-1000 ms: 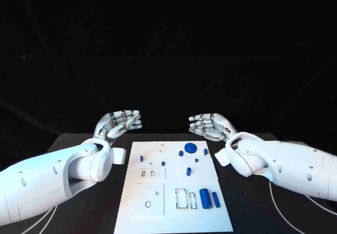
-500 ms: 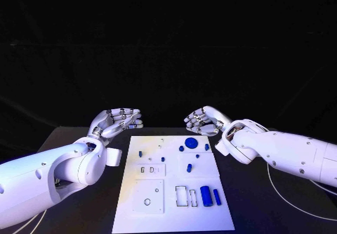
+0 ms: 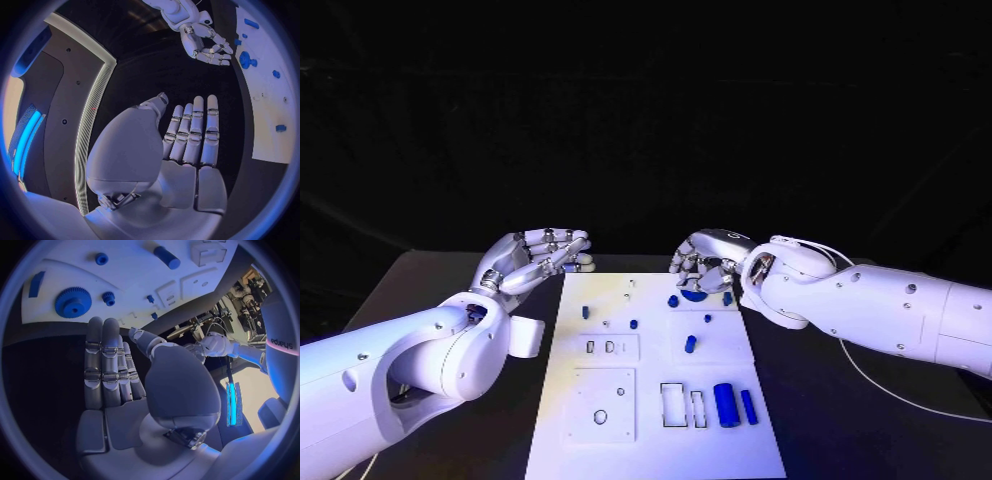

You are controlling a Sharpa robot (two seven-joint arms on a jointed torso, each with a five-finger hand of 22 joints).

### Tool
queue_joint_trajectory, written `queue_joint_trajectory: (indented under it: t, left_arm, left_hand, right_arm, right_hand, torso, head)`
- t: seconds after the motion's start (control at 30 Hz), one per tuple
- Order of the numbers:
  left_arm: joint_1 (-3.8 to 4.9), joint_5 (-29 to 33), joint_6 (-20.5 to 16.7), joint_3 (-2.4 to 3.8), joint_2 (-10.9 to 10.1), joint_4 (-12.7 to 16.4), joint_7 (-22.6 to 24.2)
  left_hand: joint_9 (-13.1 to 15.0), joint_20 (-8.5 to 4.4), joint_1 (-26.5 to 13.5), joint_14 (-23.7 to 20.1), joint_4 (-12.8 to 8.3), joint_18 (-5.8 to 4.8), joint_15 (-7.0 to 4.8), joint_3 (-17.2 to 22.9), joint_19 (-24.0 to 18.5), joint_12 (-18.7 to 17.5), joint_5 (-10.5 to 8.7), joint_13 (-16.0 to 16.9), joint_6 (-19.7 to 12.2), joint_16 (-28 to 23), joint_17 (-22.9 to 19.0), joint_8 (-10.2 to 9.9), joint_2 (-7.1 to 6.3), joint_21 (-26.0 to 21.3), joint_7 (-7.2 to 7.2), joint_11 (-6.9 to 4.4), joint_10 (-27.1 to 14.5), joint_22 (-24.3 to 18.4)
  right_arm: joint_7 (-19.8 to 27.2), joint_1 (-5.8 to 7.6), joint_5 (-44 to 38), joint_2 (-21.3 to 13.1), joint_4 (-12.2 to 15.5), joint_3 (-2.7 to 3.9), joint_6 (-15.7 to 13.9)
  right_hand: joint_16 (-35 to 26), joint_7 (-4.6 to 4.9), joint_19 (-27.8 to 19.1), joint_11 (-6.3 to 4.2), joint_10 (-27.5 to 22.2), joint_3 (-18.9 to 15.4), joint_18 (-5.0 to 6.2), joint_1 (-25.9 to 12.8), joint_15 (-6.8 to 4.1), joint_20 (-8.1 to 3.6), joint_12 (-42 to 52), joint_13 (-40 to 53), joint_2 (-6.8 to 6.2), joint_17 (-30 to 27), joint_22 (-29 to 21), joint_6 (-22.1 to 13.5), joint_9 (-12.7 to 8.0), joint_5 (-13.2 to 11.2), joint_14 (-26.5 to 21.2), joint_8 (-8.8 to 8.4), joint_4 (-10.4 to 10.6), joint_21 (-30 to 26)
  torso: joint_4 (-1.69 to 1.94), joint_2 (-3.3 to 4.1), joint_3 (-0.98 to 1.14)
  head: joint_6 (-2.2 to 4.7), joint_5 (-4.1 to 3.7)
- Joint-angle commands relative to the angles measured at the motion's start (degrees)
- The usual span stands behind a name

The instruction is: Assemble the parts on the task board

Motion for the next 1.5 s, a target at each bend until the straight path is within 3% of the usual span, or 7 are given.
queue_joint_trajectory:
  t: [0.03, 0.1, 0.2, 0.3, 0.83, 1.07, 1.5]
  left_arm:
    - [0.12, -0.33, 1.34, 0.08, -0.06, 0.56, -0.03]
    - [0.13, -0.28, 1.39, 0.08, -0.10, 0.71, -0.08]
    - [0.13, -0.23, 1.42, 0.09, -0.24, 0.97, -0.15]
    - [0.15, -0.21, 1.46, 0.10, -0.43, 1.21, -0.23]
    - [0.27, -0.18, 1.75, 0.12, -0.83, 1.67, -0.64]
    - [0.30, -0.18, 1.81, 0.13, -0.94, 1.60, -0.72]
    - [0.35, -0.18, 1.87, 0.13, -1.08, 1.42, -0.86]
  left_hand:
    - [-0.06, 0.11, -0.38, 0.00, 0.01, 0.83, 0.04, 0.45, 0.39, -0.38, 0.13, -0.07, -0.10, -0.13, 0.07, -0.21, -0.35, 0.20, 0.49, 0.06, 0.24, -0.10]
    - [-0.08, 0.11, -0.48, -0.08, 0.01, 0.81, 0.07, 0.45, 0.41, -0.48, 0.13, -0.07, -0.16, -0.19, 0.10, -0.26, -0.39, 0.19, 0.54, 0.10, 0.19, -0.12]
    - [-0.10, 0.11, -0.53, -0.14, -0.01, 0.80, 0.10, 0.46, 0.42, -0.55, 0.13, -0.07, -0.21, -0.24, 0.12, -0.30, -0.42, 0.18, 0.57, 0.13, 0.16, -0.14]
    - [-0.11, 0.12, -0.58, -0.20, -0.02, 0.79, 0.12, 0.46, 0.41, -0.62, 0.13, -0.07, -0.26, -0.29, 0.14, -0.34, -0.45, 0.17, 0.60, 0.15, 0.13, -0.16]
    - [-0.15, 0.14, -0.73, -0.36, -0.06, 0.77, 0.19, 0.45, 0.38, -0.80, 0.13, -0.07, -0.37, -0.42, 0.19, -0.42, -0.53, 0.12, 0.66, 0.22, 0.04, -0.22]
    - [-0.16, 0.15, -0.75, -0.40, -0.08, 0.76, 0.21, 0.47, 0.37, -0.85, 0.13, -0.07, -0.40, -0.46, 0.20, -0.45, -0.53, 0.10, 0.68, 0.24, 0.02, -0.23]
    - [-0.16, 0.15, -0.75, -0.40, -0.08, 0.76, 0.21, 0.47, 0.37, -0.85, 0.13, -0.07, -0.40, -0.46, 0.20, -0.45, -0.53, 0.10, 0.68, 0.24, 0.02, -0.23]
  right_arm:
    - [-4.43, 0.13, -9.62, 0.29, 0.32, 0.03, 4.37]
    - [-4.96, 0.17, -10.91, 0.43, 0.51, 0.03, 4.79]
    - [-5.60, 0.19, -12.35, 0.61, 0.70, 0.04, 5.47]
    - [-6.07, 0.18, -13.33, 0.79, 0.66, 0.03, 5.89]
    - [-6.66, -0.18, -14.76, 1.51, -0.02, 0.02, 6.60]
    - [-6.79, -0.41, -14.94, 1.61, -0.41, 0.02, 6.91]
    - [-6.67, -0.80, -14.92, 1.82, -0.55, 0.02, 7.25]
  right_hand:
    - [7.90, 0.08, 2.49, -0.03, -1.54, 0.68, -0.63, -0.17, 0.37, -0.38, 0.05, 0.85, -1.20, 6.37, 11.00, -0.65, 1.02, 0.40, 1.27, -0.60, 1.29, 10.23]
    - [22.11, 0.19, 5.23, 0.42, -3.15, 0.98, -2.69, -0.36, 0.54, -0.24, -0.15, 1.35, -1.79, 20.08, 26.86, -0.94, 1.86, 1.25, 1.94, -0.75, 1.98, 23.51]
    - [34.64, 0.40, 7.25, 0.75, -4.37, 1.02, -4.46, -0.29, 0.69, 0.15, 0.01, 1.96, -2.19, 32.23, 40.22, -1.43, 2.79, 1.58, 2.66, -0.97, 2.58, 34.61]
    - [40.12, 0.60, 7.76, 0.94, -5.89, 0.65, -5.20, -0.08, 1.03, 0.54, -0.15, 2.26, -2.34, 37.40, 46.91, -2.02, 3.48, 1.62, 2.59, -1.29, 2.98, 40.07]
    - [46.61, 0.66, 8.77, 1.17, -6.36, 0.44, -6.29, 0.80, 1.32, 1.36, -0.01, 3.07, -2.06, 43.52, 56.06, -2.56, 4.83, 2.02, 3.05, -1.73, 3.53, 47.19]
    - [47.47, 0.73, 9.14, 1.20, -6.11, 0.81, -6.52, 0.93, 1.38, 1.44, -0.03, 3.22, -1.97, 44.32, 57.62, -2.33, 5.10, 2.16, 3.16, -1.67, 3.63, 48.36]
    - [48.61, 0.71, 9.66, 1.13, -5.19, 1.81, -6.84, 1.07, 1.38, 1.52, 0.06, 3.46, -1.74, 45.29, 59.76, -1.42, 5.67, 2.57, 3.28, -1.29, 3.80, 49.95]
  torso:
    - [0.37, 1.23, -0.29]
    - [0.50, 1.48, -0.33]
    - [0.69, 1.79, -0.39]
    - [0.81, 1.97, -0.35]
    - [1.21, 2.56, -0.22]
    - [1.38, 2.74, -0.39]
    - [1.62, 3.08, -0.43]
  head:
    - [0.12, -0.36]
    - [0.17, -0.55]
    - [0.17, -0.79]
    - [0.19, -0.89]
    - [0.01, -0.95]
    - [-0.14, -1.09]
    - [-0.19, -1.32]
